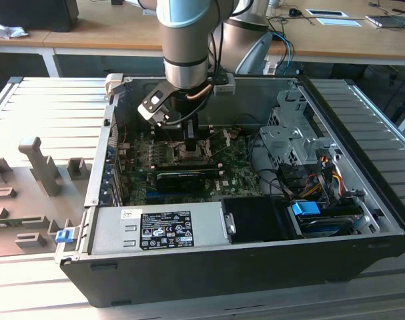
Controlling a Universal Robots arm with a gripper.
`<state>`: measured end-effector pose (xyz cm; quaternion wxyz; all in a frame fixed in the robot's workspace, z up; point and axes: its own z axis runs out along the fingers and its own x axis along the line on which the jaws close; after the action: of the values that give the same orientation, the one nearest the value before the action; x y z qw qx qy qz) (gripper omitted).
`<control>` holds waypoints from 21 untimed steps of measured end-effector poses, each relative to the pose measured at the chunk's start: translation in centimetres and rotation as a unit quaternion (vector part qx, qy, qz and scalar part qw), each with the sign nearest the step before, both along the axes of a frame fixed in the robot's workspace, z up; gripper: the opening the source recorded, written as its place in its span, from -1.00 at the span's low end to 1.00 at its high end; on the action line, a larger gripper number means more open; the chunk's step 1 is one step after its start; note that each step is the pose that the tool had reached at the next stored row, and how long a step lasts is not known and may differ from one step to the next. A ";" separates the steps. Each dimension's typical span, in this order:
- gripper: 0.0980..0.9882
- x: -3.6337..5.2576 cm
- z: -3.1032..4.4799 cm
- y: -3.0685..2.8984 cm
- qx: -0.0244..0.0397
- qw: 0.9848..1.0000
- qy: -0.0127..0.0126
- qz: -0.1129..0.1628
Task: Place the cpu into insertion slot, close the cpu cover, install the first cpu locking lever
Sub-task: 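Place the cpu into insertion slot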
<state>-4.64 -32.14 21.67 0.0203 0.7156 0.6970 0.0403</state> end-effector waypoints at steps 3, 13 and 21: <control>-0.98 0.00 0.12 0.00 0.000 1.000 0.000 0.000; -0.98 0.00 0.51 -0.01 0.000 1.000 0.000 0.000; -0.98 0.00 1.78 0.00 0.000 1.000 0.000 0.000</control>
<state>-4.64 -32.14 23.45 0.0203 0.7156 0.6970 0.0403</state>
